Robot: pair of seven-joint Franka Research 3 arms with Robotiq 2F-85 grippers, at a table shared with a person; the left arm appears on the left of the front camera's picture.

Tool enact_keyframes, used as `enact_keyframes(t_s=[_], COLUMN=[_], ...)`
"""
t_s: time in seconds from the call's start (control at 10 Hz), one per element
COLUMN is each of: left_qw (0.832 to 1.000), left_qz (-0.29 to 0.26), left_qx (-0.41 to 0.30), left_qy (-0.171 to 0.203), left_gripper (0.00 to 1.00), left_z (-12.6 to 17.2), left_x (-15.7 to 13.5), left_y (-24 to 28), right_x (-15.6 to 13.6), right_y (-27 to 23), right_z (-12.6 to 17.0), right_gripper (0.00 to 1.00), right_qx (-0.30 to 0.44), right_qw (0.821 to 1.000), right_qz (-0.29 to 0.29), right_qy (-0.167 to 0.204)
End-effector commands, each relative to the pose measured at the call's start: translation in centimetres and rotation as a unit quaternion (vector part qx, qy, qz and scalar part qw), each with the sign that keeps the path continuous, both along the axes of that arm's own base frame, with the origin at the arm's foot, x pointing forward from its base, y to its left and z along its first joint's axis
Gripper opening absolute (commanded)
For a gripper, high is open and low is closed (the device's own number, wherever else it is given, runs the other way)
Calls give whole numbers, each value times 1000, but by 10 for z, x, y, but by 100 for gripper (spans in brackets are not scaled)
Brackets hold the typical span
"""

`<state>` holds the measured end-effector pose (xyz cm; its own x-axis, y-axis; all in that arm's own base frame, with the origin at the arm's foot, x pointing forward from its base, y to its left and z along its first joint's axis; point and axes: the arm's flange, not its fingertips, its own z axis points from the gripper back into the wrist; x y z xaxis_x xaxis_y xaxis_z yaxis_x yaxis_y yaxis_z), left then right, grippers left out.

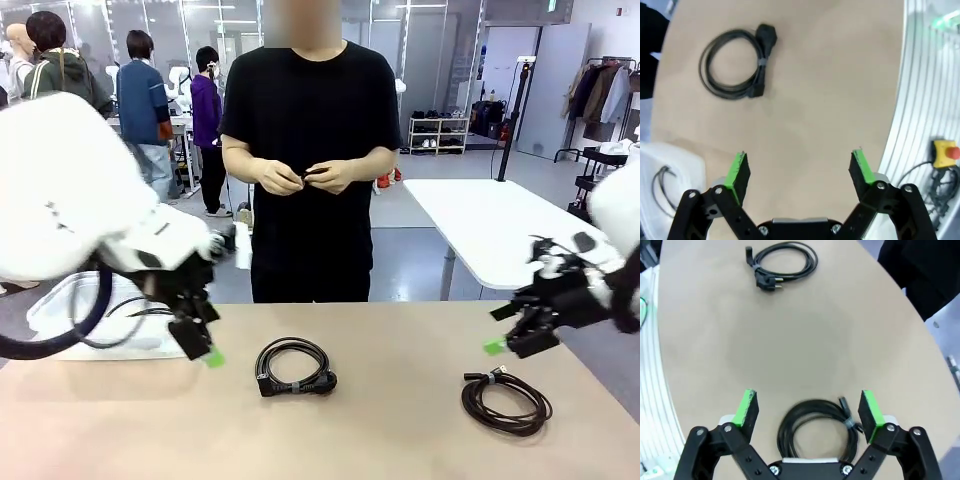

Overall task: Organize and store the cables.
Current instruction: Place the Power Cable into the Organizing box.

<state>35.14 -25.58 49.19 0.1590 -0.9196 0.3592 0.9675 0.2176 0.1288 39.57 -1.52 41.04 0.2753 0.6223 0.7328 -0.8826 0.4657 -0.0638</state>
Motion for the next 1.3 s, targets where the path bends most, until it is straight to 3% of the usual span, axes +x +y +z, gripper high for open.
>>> enact_keyframes(t_s=[0.0, 0.4, 0.7, 1.0, 1.1, 1.2], left_qw=[999, 997, 998, 998, 998, 998], left_qz=[-1, -17, 0, 7, -5, -5], left_qx=[45, 55, 62, 50, 59, 59], left_qy=[-10, -53, -17, 37, 2, 2], left_gripper=[100, 100, 100, 100, 100, 100], left_z=[-22, -44, -70, -83, -82, -82], left_x=[21, 40, 66, 80, 72, 72], left_y=[-42, -92, -109, -111, -104, -104], right_x=[-38, -98, -131, -139, -95, -95], right_y=[-38, -110, -130, -135, -186, -186], right_z=[-18, -68, -85, -95, -80, -80], right_gripper=[100, 100, 100, 100, 100, 100], right_qx=[24, 146, 169, 165, 177, 177], right_qw=[998, 983, 976, 977, 976, 976], right_qz=[40, 36, 19, 18, 12, 12], right_qy=[-34, -106, -134, -134, -126, -126])
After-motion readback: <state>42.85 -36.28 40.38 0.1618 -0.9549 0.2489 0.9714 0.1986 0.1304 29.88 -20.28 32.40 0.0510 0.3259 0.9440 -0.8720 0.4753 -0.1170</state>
